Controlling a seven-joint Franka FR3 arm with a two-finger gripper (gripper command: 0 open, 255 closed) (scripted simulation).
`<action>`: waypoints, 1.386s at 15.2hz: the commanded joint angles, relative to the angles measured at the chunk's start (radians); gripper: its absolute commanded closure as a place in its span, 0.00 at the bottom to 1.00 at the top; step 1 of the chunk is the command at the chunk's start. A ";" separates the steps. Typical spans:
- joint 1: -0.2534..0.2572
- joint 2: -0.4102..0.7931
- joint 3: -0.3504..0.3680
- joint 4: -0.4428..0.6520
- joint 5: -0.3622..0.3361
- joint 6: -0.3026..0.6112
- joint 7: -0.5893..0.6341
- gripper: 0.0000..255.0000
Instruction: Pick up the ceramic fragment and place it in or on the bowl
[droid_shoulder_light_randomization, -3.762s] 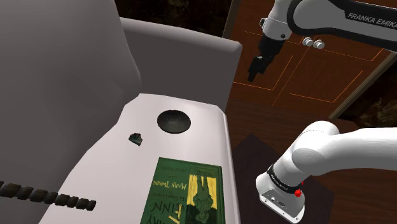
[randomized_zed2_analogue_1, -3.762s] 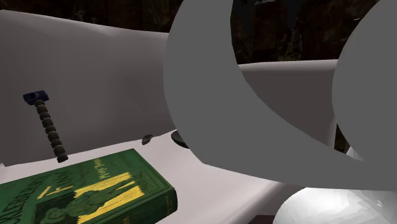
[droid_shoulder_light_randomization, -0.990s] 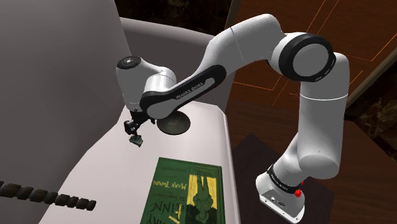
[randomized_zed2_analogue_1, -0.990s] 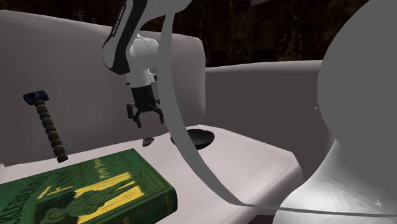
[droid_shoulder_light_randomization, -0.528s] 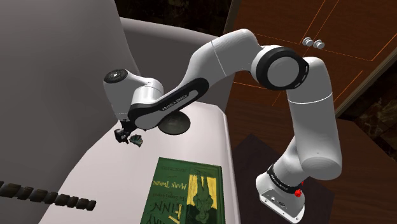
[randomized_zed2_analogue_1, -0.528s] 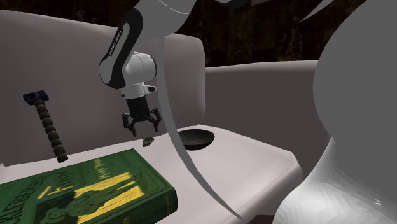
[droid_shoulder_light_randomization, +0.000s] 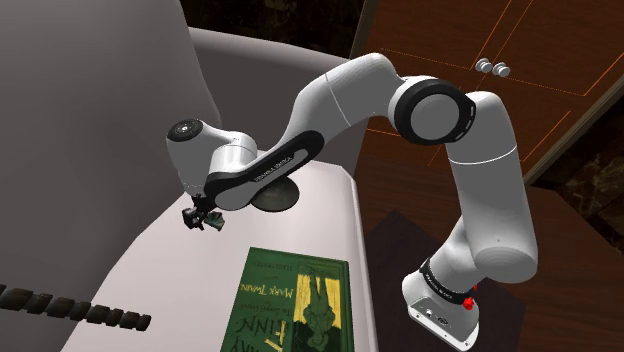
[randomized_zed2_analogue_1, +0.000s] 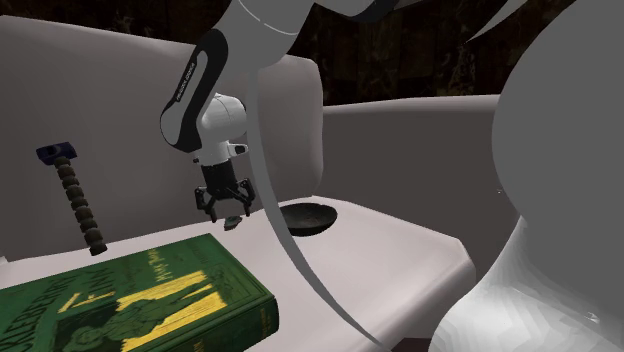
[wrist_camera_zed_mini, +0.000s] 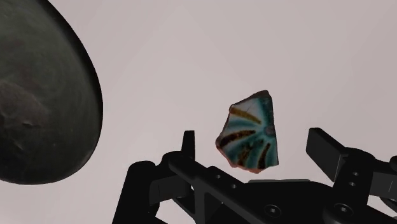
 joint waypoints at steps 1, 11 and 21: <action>0.000 0.000 0.000 0.000 0.000 0.000 0.000 0.00; 0.000 0.000 0.000 0.000 0.000 0.000 0.000 1.00; -0.013 -0.059 0.021 0.001 0.029 -0.056 -0.024 1.00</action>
